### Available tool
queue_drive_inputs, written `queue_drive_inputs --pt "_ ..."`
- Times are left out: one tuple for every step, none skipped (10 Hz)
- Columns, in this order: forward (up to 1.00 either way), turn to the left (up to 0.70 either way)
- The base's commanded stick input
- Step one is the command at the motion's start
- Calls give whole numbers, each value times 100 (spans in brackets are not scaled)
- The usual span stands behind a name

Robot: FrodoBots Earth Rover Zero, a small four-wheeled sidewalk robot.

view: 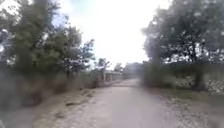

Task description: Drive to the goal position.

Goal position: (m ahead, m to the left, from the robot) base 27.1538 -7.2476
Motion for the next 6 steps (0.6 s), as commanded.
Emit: queue_drive_inputs --pt "85 0" --pt "85 0" --pt "85 0" --pt "85 0" --pt "85 0" --pt "85 0"
